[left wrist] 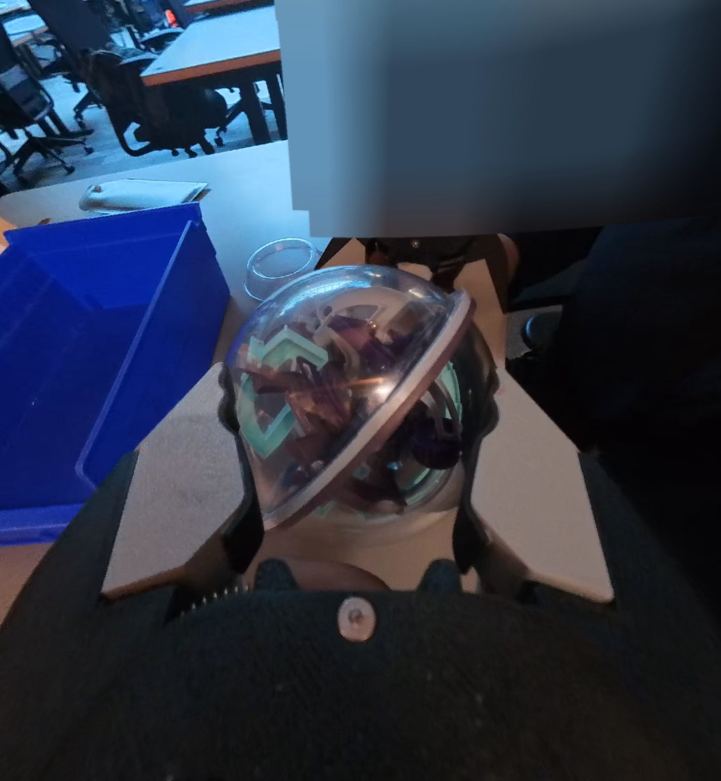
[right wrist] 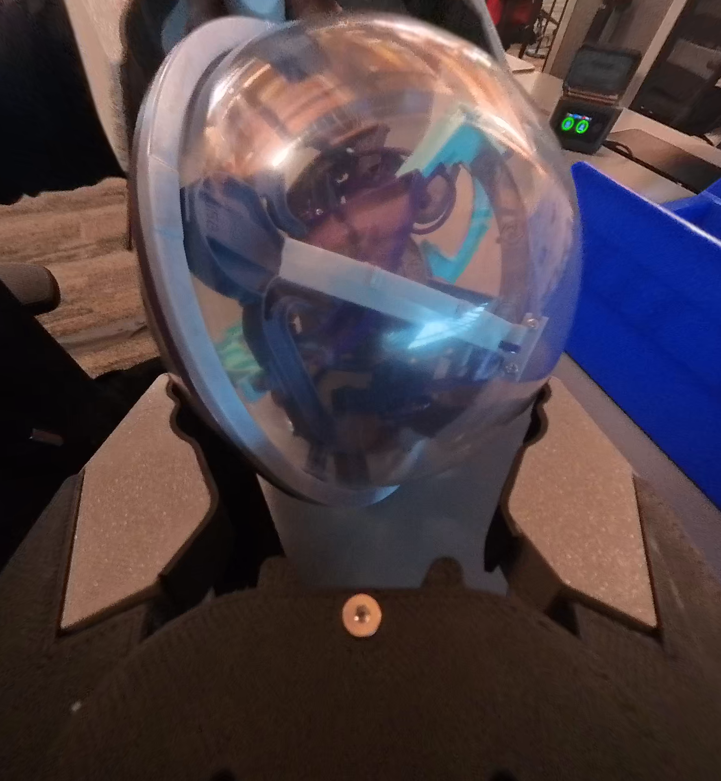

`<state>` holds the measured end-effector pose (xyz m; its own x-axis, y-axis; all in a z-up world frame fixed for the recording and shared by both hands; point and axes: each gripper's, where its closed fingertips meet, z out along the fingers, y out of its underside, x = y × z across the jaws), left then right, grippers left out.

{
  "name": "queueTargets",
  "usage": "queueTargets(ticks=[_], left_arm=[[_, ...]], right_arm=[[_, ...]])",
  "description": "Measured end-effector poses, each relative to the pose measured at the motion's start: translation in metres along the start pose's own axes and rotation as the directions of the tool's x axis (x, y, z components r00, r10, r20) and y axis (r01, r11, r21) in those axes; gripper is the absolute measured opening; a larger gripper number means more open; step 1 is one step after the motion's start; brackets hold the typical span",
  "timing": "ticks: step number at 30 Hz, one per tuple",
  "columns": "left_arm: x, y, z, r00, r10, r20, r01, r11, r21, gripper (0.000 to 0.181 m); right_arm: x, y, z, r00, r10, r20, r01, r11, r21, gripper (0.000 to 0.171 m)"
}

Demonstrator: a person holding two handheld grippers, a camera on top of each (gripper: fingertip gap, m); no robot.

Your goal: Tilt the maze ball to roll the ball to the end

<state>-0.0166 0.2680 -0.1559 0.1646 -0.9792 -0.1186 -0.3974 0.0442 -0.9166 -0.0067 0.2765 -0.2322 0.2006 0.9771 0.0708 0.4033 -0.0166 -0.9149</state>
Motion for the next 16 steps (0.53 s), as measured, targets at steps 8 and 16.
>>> queueTargets(ticks=[8, 16], left_arm=[[0.01, 0.006, -0.011, 0.979, 0.165, -0.118, -0.169, 0.985, -0.031, 0.113], [0.016, 0.007, -0.012, 0.959, 0.238, -0.154, -0.252, 0.965, -0.076, 0.113]], right_arm=[[-0.014, -0.009, -0.017, 0.99, 0.075, 0.122, -0.084, 0.994, 0.074, 0.144], [-0.008, -0.013, -0.063, 0.771, 0.499, 0.397, -0.573, 0.815, 0.088, 0.137]])
